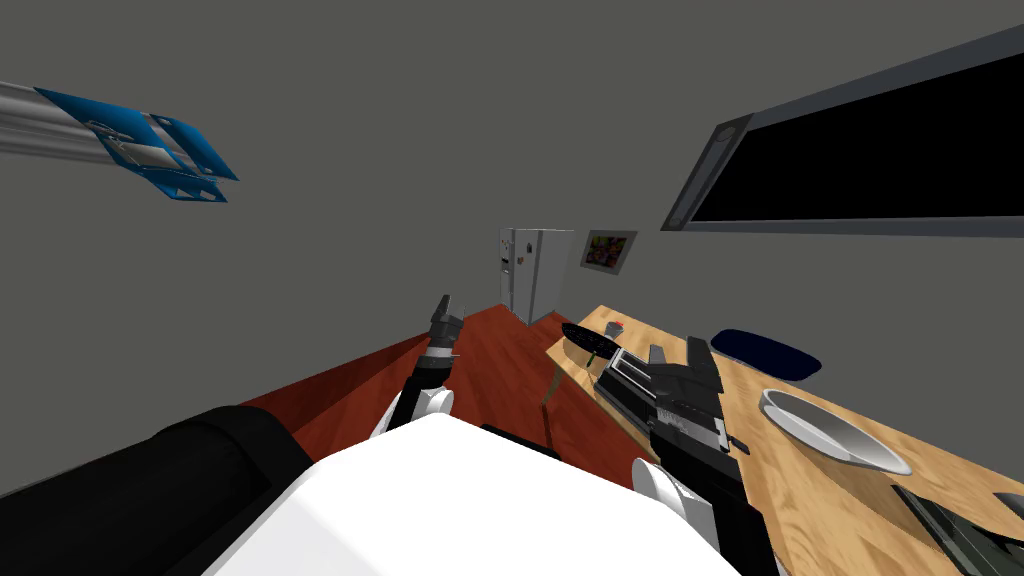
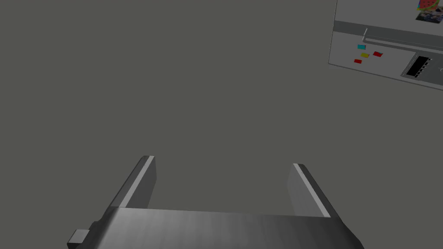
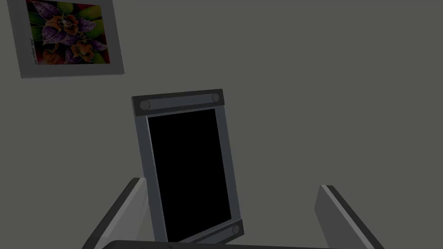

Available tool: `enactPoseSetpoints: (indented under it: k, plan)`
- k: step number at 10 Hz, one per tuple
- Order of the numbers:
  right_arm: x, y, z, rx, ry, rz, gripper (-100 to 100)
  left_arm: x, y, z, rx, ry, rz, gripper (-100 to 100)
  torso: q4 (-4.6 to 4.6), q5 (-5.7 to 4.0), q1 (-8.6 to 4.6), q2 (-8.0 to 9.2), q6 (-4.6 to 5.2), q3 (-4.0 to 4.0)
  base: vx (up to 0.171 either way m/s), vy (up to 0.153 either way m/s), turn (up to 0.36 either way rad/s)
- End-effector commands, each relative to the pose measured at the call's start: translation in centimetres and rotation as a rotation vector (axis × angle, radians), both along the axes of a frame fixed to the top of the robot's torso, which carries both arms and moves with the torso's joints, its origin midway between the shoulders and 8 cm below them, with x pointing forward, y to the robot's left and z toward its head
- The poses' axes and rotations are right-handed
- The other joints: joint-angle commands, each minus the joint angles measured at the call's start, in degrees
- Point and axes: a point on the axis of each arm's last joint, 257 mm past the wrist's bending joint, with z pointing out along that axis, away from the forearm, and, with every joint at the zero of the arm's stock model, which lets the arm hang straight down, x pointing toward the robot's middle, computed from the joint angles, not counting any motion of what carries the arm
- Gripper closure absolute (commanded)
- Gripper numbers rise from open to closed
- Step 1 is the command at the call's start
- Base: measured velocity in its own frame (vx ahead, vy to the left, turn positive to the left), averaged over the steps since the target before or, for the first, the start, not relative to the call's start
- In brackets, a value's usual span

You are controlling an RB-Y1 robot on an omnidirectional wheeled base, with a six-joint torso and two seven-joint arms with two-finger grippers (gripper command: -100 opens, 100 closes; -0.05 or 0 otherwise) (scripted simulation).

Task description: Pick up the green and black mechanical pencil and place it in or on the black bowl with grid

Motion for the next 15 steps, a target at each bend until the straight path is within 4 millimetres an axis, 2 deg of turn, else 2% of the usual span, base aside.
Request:
enactPoseSetpoints:
  k: [1, 4, 7, 10, 11, 15]
  plan:
    - [0.3, 0.4, -0.3, -0.035, 0.019, 0.02, -100, 0.0, 0.0, 0.0, 0.0, 0.0, 0.0, 0, 0.0, 0.0, 0.0, 0.0, 0.0, 0.0, 0.002, 0.003, 0.021]
    - [1.4, 1.2, -1.9, -0.113, 0.079, 0.061, -100, 0.0, 0.0, 0.0, 0.0, 0.0, 0.0, 0, -0.01, 0.0, -0.01, -0.04, 0.0, -0.02, 0.01, 0.006, 0.04]
    - [2.6, 1.8, -4.6, -0.183, 0.163, 0.091, -100, 0.0, 0.0, 0.0, 0.0, 0.0, 0.0, 0, -0.02, 0.0, 0.02, -0.07, -0.01, -0.04, 0.016, 0.011, 0.061]
    - [3.8, 2.1, -8.3, -0.247, 0.263, 0.111, -100, 0.0, 0.0, 0.0, 0.0, 0.0, 0.0, 0, -0.02, 0.01, 0.05, -0.09, -0.01, -0.06, 0.023, 0.016, 0.081]
    - [3.8, 2.1, -8.3, -0.247, 0.263, 0.111, -100, 0.0, 0.0, 0.0, 0.0, 0.0, 0.0, 0, -0.02, 0.01, 0.06, -0.1, -0.01, -0.06, 0.017, 0.01, 0.024]
    - [5.0, 2.0, -14.0, -0.332, 0.412, 0.128, -100, 0.0, 0.0, 0.0, 0.0, 0.0, 0.0, 0, -0.03, 0.01, 0.04, -0.1, 0.0, -0.06, 0.022, 0.014, 0.087]
